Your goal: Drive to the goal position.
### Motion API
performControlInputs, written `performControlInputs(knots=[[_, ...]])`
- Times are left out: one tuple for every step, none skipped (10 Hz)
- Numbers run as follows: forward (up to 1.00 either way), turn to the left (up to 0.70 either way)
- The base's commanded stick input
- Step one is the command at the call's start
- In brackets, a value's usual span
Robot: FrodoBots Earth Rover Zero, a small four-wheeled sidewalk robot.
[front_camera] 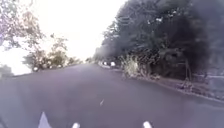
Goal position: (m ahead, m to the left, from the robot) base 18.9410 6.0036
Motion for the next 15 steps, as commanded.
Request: performControlInputs(knots=[[0.85, 0.00], [0.85, 0.00], [0.85, 0.00], [0.85, 0.00], [0.85, 0.00], [0.85, 0.00], [0.85, 0.00], [0.85, 0.00], [0.85, 0.00], [0.85, 0.00], [0.85, 0.00], [0.85, 0.00], [0.85, 0.00], [0.85, 0.00], [0.85, 0.00]])
